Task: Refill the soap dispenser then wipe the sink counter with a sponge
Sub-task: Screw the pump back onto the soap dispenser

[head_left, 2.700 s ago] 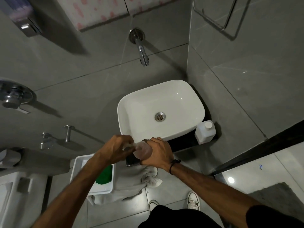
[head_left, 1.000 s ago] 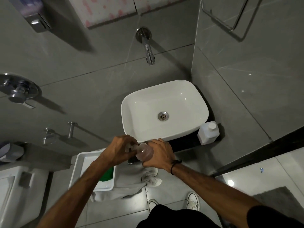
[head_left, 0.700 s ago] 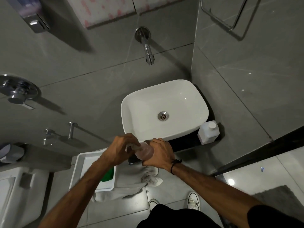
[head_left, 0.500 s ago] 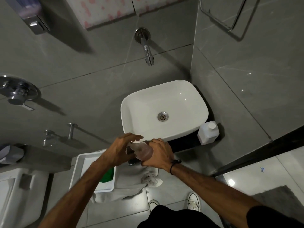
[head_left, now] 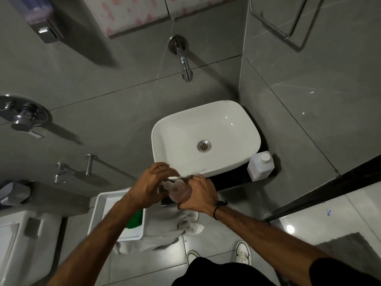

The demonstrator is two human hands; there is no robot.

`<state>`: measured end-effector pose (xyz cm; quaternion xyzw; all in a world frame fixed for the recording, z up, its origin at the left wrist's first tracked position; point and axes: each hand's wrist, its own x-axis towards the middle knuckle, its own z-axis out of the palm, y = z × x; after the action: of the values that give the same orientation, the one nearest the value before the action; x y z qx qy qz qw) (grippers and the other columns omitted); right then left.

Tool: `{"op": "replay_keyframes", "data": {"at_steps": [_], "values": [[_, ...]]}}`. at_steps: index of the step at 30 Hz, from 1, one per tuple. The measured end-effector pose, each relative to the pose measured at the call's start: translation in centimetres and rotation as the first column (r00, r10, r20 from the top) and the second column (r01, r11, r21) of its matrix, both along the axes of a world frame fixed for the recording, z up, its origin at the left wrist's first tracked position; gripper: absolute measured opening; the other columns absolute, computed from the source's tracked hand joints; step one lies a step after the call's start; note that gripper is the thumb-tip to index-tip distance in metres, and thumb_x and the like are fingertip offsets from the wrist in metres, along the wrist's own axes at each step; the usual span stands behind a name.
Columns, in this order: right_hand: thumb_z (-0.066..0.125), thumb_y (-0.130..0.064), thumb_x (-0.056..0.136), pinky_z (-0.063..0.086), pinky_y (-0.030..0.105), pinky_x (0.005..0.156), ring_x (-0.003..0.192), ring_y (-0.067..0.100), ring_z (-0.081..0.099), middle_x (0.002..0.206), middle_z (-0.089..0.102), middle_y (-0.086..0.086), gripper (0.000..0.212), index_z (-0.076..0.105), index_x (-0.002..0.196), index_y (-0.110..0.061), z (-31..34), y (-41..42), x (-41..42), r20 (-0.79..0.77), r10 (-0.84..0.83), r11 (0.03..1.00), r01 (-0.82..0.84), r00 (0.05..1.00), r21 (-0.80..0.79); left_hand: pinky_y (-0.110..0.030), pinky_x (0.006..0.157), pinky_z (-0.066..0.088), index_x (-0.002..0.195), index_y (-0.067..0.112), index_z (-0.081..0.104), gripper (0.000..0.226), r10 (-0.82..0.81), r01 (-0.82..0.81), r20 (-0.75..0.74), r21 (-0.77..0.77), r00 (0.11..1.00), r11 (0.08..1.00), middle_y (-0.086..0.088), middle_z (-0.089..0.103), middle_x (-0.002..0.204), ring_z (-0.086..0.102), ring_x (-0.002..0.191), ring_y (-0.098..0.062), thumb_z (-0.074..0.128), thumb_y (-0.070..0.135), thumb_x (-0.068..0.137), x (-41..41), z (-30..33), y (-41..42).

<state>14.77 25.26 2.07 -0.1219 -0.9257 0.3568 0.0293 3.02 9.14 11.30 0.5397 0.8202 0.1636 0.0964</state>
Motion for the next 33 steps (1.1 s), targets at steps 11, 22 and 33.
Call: {"op": "replay_keyframes", "data": {"at_steps": [11, 22, 33], "values": [[0.072, -0.066, 0.045, 0.054, 0.031, 0.078, 0.09, 0.011, 0.061, 0.104, 0.07, -0.016, 0.072, 0.067, 0.109, -0.034, 0.3, 0.4, 0.2, -0.026, -0.004, 1.0, 0.004, 1.0, -0.017, -0.022, 0.063, 0.058, 0.108, 0.028, 0.06, 0.045, 0.417, -0.484, 0.377, 0.1, 0.827, 0.869, 0.007, 0.073, 0.079, 0.069, 0.067, -0.013, 0.088, 0.032, 0.073, 1.4, -2.8, -0.8], [0.069, -0.076, 0.048, 0.047, 0.025, 0.064, 0.076, 0.007, 0.055, 0.082, 0.061, -0.016, 0.064, 0.065, 0.096, -0.033, 2.7, 0.1, -0.9, -0.113, -0.096, 0.995, 0.098, 0.989, 0.017, -0.025, 0.071, 0.06, 0.088, 0.007, 0.07, 0.042, 0.35, -0.858, 0.842, 0.227, 0.411, 0.46, -0.004, 0.076, 0.076, 0.073, 0.071, -0.016, 0.097, 0.025, 0.062, 2.6, -3.3, 0.2], [0.079, -0.072, 0.043, 0.049, 0.027, 0.062, 0.074, 0.009, 0.056, 0.08, 0.061, -0.016, 0.06, 0.064, 0.087, -0.033, 4.6, -0.3, -2.7, -0.087, -0.092, 0.996, 0.09, 0.992, -0.024, -0.04, 0.093, 0.061, 0.128, -0.002, 0.06, 0.05, 0.038, -0.805, 0.938, 0.275, 0.345, 0.526, -0.017, 0.073, 0.126, 0.071, 0.116, -0.032, 0.065, -0.022, 0.083, 1.3, -0.5, 0.6]]}}
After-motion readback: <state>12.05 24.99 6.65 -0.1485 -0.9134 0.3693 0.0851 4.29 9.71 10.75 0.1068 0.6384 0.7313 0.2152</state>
